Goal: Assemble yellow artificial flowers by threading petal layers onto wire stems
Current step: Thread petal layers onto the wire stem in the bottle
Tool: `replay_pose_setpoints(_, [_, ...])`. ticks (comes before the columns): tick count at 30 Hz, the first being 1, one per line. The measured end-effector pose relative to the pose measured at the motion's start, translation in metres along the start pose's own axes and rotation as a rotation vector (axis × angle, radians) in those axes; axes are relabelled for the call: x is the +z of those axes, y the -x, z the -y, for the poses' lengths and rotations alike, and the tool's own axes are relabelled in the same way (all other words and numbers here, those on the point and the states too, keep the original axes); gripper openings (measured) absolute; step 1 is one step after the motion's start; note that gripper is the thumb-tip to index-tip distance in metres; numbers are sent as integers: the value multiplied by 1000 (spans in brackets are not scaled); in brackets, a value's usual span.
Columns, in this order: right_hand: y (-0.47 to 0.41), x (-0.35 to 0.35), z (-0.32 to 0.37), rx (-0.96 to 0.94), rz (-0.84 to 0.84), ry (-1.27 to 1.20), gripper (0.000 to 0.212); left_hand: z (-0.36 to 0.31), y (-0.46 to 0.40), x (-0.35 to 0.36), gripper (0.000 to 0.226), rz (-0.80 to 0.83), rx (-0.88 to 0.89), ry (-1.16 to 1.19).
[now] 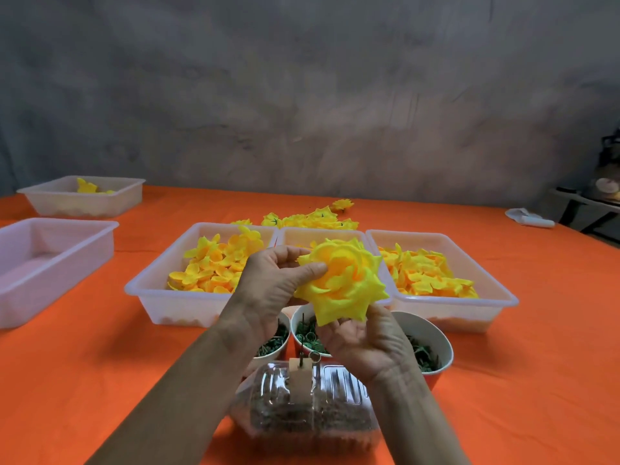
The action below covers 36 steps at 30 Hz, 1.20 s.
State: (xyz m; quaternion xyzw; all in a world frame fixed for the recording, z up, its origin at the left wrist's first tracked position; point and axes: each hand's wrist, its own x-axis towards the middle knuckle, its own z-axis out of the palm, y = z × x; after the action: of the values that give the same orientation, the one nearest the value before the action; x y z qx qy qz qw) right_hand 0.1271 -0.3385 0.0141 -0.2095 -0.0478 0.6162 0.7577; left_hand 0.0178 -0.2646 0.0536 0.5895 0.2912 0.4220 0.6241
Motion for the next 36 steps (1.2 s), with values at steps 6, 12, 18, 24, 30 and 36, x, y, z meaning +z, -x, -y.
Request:
replay_pose_setpoints(6, [5, -3, 0, -130, 159, 352, 20, -14, -10, -8, 19, 57, 55, -144])
replay_pose_setpoints(12, [-3, -1, -1, -177, 153, 455, 14, -17, -15, -11, 32, 47, -19, -123])
replay_pose_setpoints(18, [-5, 3, -2, -218, 152, 425, 18, -18, -8, -17, 32, 149, -330, -74])
replay_pose_setpoints(24, [-1, 0, -3, -224, 229, 605, 13, -19, -13, -22, 8, 70, -201, -177])
replay_pose_setpoints(30, [-1, -1, -6, -309, 202, 848, 12, -21, -16, -22, 13, 15, 50, -332])
replay_pose_setpoints(36, [-7, -1, -7, -383, 184, 769, 21, -17, -15, -15, 16, -61, 28, -143])
